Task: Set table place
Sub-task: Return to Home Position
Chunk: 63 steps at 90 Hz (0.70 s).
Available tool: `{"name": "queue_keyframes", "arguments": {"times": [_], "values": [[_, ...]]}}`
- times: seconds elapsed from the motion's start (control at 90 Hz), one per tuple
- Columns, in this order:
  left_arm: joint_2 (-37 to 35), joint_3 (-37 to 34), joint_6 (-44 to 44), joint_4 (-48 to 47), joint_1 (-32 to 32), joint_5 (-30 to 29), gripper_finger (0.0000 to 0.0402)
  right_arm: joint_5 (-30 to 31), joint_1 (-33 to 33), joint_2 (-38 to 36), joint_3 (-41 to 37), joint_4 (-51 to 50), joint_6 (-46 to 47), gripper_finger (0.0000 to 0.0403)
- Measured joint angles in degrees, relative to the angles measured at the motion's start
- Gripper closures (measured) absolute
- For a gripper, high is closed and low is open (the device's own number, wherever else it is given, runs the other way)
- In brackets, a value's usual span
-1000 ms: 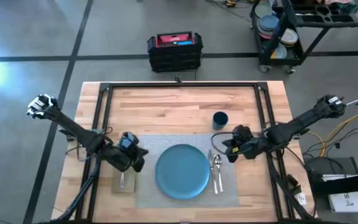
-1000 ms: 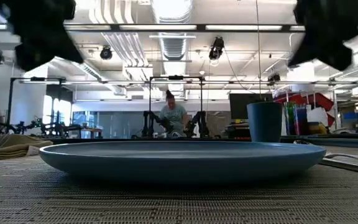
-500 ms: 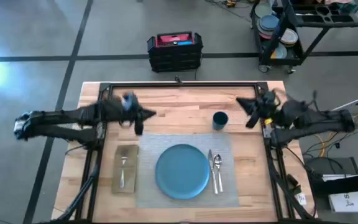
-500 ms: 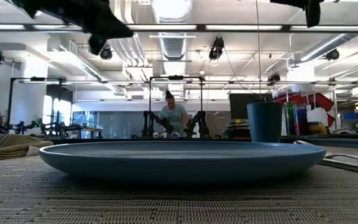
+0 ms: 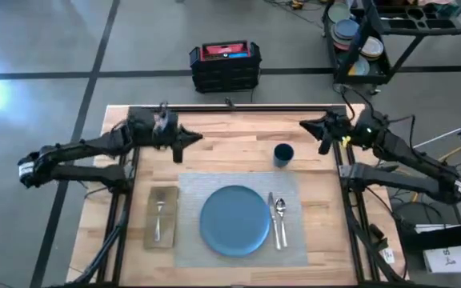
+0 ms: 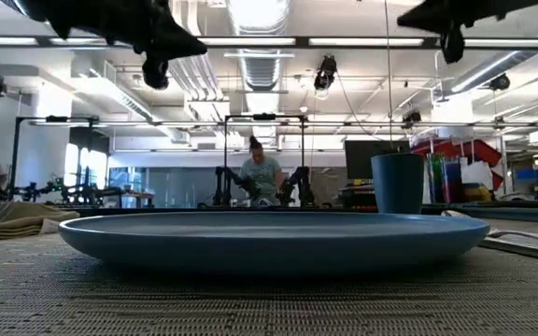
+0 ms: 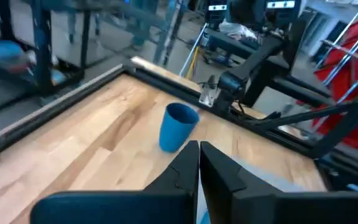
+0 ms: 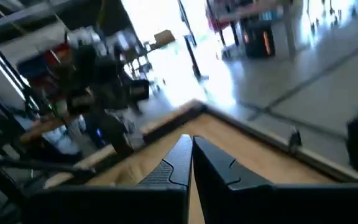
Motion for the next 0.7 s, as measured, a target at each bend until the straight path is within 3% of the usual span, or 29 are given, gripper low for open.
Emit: {"name": "queue_keyframes", "arguments": {"times": [0.111, 0.178, 0.233, 0.7], "values": [[-0.42, -2.68, 2.02, 3.42, -8.58, -12.57, 0.0402, 13.52, 11.79, -0.54, -2.31, 1.26, -2.53, 0.0403], [-0.04, -3.89, 1.63, 3.95, -8.49, -14.12, 0.0402, 24.14, 16.48, 0.92, -2.86, 2.17, -3.82, 0.0403], [0.25, -4.18, 0.98, 5.76, -8.00, -13.83, 0.0402, 28.66, 18.76, 1.44, -2.93, 3.39, -5.35, 0.0403], [1.01, -4.16, 5.29, 8.47, -7.94, -14.52, 0.0402, 29.45, 20.20, 4.85, -2.25, 1.36, -7.15, 0.0403]]}}
